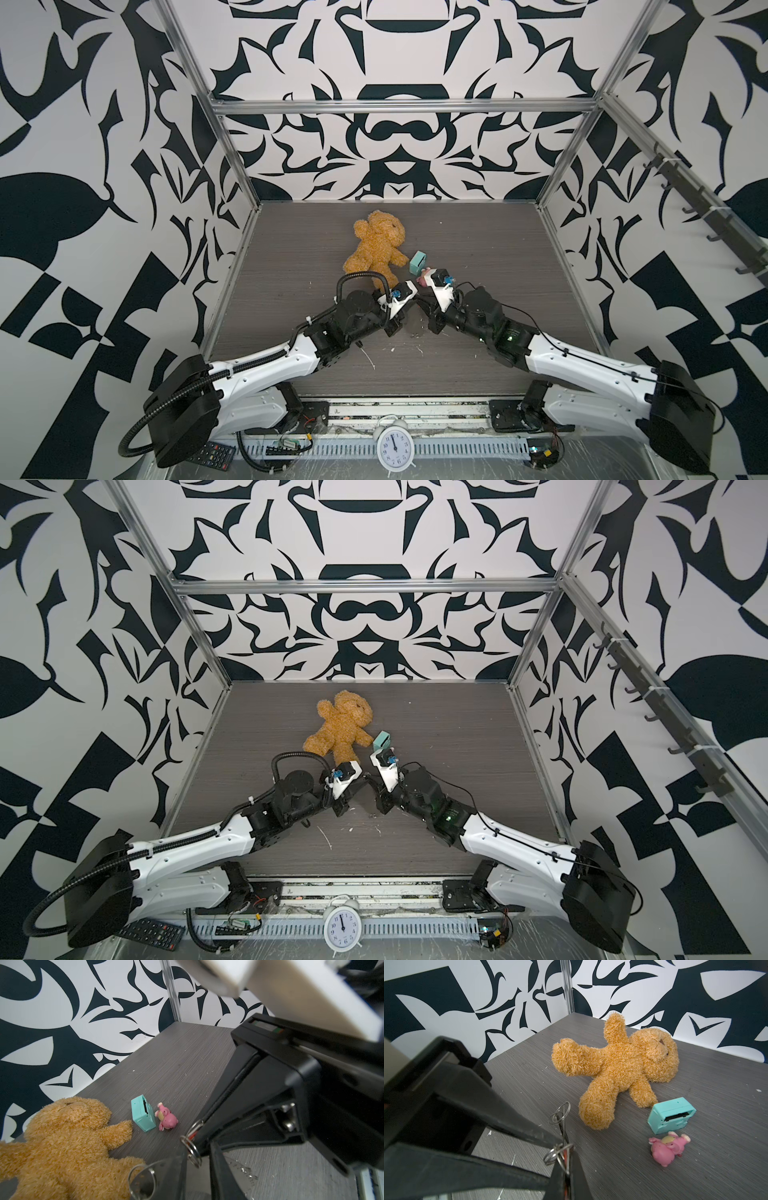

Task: Put the keys on the keyring

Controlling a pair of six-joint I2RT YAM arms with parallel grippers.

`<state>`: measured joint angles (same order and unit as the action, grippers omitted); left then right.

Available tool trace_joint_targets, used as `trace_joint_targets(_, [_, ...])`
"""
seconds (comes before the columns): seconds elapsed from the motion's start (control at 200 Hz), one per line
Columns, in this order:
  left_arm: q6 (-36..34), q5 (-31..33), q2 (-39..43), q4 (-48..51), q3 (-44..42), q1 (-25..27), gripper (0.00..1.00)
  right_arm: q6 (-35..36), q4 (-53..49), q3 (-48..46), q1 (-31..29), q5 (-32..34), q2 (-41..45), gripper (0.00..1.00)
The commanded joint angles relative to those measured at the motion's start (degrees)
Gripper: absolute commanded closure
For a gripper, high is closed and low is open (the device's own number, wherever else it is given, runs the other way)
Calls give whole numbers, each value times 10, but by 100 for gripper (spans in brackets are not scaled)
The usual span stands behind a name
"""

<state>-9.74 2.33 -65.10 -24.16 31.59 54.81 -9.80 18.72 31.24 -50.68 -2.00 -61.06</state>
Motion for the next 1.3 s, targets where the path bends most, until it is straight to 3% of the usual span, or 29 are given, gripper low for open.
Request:
trace_joint_targets(0.0, [3, 12, 1, -3, 18, -1, 84, 18, 47, 5, -18, -18, 8, 100])
trace_joint_targets(0.18, [1, 13, 1, -1, 17, -1, 100, 19, 50, 3, -21, -13, 8, 100])
trace_joint_targets(0.655, [-9, 11, 18, -16, -1, -1, 100, 6, 67, -11, -21, 20, 7, 100])
trace_joint_targets(0.82, [-10, 10, 21, -20, -5, -1, 100, -10, 62, -12, -19, 64, 6, 100])
trace_joint_targets(0.91, [-12, 8, 25, -27, -10, -1, 100, -31, 48, -10, -9, 88, 5, 100])
trace_joint_targets(1.295, [-20, -2, 40, -38, -23, -1, 100, -98, 17, -8, 44, 84, -4, 100])
